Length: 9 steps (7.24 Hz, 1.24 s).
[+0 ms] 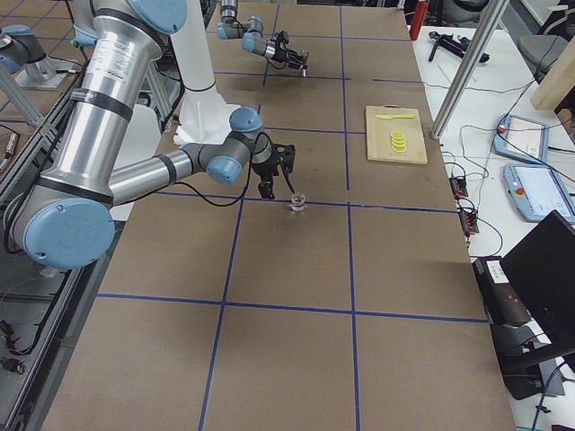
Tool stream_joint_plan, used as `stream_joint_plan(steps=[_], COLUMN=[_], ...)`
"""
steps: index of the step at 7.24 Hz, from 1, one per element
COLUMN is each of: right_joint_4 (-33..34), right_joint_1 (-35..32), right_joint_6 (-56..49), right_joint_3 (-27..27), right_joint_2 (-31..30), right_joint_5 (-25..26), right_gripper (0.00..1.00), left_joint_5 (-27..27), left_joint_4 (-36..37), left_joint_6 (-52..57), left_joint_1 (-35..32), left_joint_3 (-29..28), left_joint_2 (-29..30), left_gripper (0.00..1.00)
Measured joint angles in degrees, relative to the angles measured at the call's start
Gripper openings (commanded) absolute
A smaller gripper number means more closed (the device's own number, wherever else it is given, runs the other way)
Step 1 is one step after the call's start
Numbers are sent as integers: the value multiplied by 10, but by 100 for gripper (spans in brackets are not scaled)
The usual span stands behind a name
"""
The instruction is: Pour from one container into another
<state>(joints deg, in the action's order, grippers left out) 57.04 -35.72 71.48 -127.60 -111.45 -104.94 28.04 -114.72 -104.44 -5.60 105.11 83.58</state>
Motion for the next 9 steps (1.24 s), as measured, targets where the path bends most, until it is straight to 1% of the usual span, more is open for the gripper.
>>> stream_joint_plan(steps=[1, 3, 7, 8, 9], right_joint_4=[0, 0, 1, 1, 1], right_joint_1=[3, 5, 5, 5, 5], right_joint_6=[1, 1, 2, 2, 2], right_joint_3=[0, 0, 1, 1, 1], right_joint_2=[0, -1, -5, -5, -5], right_joint_5=[4, 6, 8, 9, 9], right_gripper=[100, 100, 100, 100, 100], left_joint_5=[0, 0, 1, 2, 2], left_joint_4=[0, -1, -2, -2, -2], left_joint_6=[1, 2, 6, 11, 14], left_joint_1=[-1, -1, -10, -15, -18], left_joint_3=[-1, -5, -21, -21, -21], left_joint_2=[0, 4, 22, 22, 23], left_gripper=[59, 56, 55, 49, 12])
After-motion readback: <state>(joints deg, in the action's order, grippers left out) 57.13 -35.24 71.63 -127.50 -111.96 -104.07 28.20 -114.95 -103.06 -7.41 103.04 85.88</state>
